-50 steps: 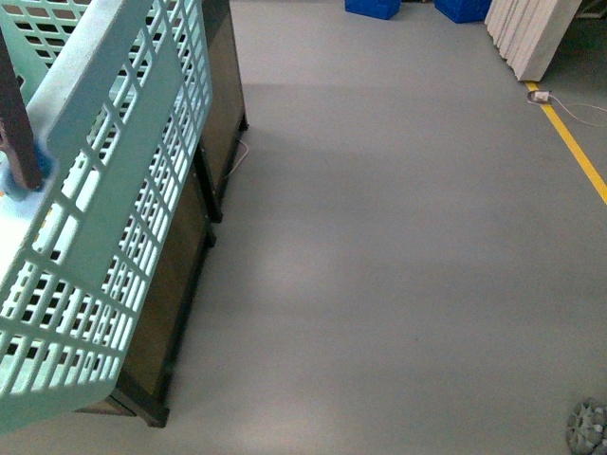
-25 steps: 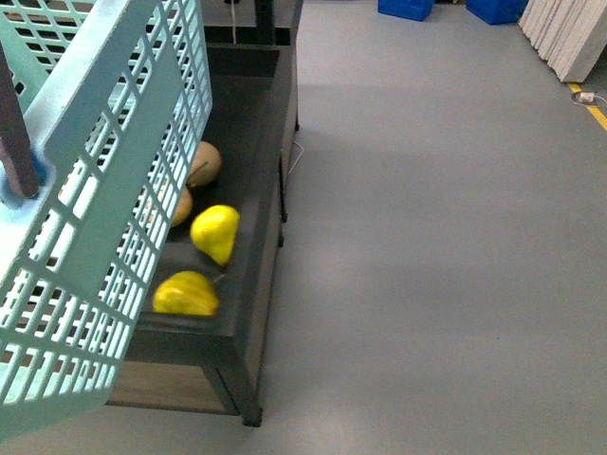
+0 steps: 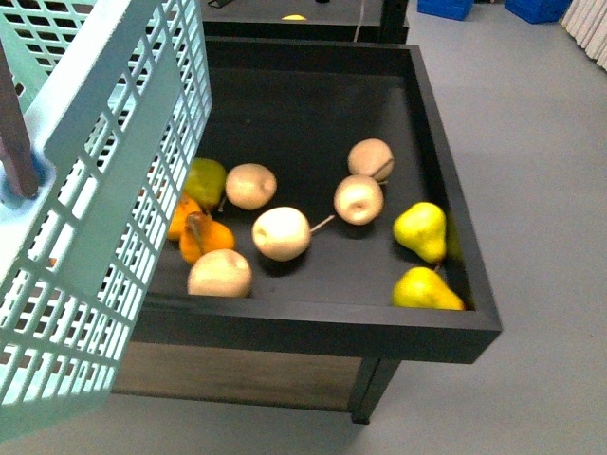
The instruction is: Pick mango and avocado into basket
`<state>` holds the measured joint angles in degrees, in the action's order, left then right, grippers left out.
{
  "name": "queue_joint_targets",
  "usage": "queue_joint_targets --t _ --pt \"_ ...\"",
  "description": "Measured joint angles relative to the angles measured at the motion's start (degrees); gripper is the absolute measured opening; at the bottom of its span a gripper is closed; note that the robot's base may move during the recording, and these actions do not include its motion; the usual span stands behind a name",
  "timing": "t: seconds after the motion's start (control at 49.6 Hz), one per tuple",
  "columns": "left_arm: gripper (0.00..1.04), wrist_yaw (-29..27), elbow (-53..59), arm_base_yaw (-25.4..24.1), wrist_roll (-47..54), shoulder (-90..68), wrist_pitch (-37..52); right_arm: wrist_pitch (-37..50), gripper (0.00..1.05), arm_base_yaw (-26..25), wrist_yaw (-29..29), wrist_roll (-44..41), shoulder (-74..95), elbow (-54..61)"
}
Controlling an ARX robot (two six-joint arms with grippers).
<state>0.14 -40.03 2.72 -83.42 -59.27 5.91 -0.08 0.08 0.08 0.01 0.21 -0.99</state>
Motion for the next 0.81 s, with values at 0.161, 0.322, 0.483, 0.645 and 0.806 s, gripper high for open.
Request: queue_joint_targets --t 0.161,0.322,0.483,0.645,0.806 --pt "0.18 0.0 0.0 0.0 0.0 0.0 0.02 0.0 0.96 0.0 0.09 0.0 0.0 0.0" --pt "0.18 0.02 0.0 0.0 0.0 0.0 0.02 0.0 0.96 0.0 0.07 0.0 -0.02 0.0" --pt "0.18 -0.04 0.0 0.0 0.02 0.0 0.02 0.0 0.96 0.0 0.02 0.0 -0.02 0.0" --pt "0.18 0.02 0.0 0.0 0.0 0.0 0.02 0.0 0.96 0.0 0.02 0.0 -0.04 0.0" --pt "0.18 -0.02 0.0 0.0 0.02 0.0 0.0 0.0 0.96 0.0 -0.04 0.0 -0.04 0.0"
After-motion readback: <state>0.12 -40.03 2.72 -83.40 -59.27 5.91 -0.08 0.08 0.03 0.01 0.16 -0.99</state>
